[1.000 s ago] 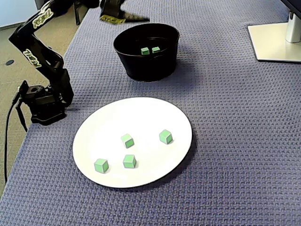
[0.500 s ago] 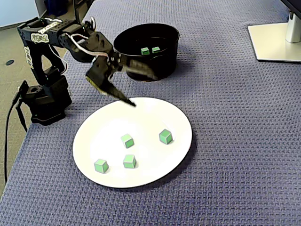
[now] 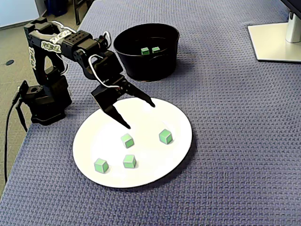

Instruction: Pick up the items on the white plate and put them in the black container.

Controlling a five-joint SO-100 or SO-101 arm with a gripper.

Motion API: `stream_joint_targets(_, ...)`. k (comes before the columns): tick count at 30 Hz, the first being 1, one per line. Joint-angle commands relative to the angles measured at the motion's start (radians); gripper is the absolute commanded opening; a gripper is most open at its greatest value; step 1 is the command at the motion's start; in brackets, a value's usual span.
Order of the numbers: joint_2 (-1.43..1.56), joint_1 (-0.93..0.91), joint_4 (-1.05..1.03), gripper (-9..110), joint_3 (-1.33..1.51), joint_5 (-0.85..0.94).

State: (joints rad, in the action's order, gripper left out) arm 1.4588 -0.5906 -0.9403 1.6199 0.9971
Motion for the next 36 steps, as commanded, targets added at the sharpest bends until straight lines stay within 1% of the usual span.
stream_joint_targets(1, -0.049, -0.023, -0.092, 32, -0.115, 0.026)
stream_joint_targets(7, -0.095, -0.044, -0.215, 31, -0.183, 0.054)
stream_joint_targets(13, -0.114, -0.092, -0.245, 31, -0.219, 0.112)
stream_joint_targets(24, -0.206, -0.120, -0.265, 30, -0.198, 0.193)
stream_joint_targets(36, -0.287, -0.104, -0.236, 28, -0.207, 0.204)
